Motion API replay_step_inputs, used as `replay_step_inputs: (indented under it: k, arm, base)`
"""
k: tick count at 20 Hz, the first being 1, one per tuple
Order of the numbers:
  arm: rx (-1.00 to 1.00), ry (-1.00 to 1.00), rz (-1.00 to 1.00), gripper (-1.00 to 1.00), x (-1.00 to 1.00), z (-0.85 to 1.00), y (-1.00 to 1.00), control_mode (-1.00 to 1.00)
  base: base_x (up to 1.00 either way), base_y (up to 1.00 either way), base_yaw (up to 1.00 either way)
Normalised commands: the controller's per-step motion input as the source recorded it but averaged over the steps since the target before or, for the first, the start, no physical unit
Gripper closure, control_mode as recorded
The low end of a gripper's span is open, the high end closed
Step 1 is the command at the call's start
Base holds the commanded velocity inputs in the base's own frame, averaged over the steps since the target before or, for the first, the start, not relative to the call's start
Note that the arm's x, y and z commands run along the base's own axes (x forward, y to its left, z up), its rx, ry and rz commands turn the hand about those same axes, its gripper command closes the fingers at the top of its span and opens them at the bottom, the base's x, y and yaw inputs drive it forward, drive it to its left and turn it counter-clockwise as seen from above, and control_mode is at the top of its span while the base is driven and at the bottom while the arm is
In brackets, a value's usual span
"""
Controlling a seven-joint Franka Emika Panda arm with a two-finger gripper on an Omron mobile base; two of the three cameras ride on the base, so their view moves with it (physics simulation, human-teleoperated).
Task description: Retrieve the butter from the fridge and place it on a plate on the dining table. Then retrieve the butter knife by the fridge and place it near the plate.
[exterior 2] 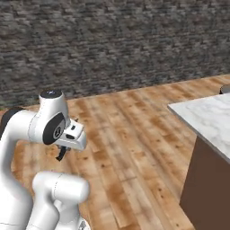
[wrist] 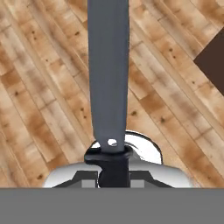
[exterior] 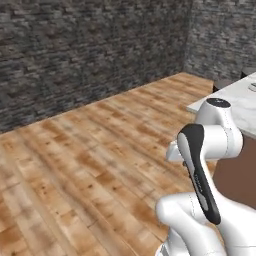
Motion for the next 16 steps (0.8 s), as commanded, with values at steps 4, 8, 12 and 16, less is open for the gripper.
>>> replay_step_inputs:
  k: [4,8,12,16]
  arm:
    - [0.00,0.00,0.00,1.00,0.00,0.00,0.00,1.00]
    - [0.00,0.00,0.00,1.00,0.00,0.00,0.00,1.00]
    - [0.00,0.00,0.00,1.00,0.00,0.00,0.00,1.00]
    - [0.00,0.00,0.00,1.00,0.00,0.00,0.00,1.00]
  base:
    - [1.00,0.90,-0.60]
    - [1.00,0.82,-0.67]
    - [0.85,0.82,-0.69]
    - [0.71,0.91,-0.67]
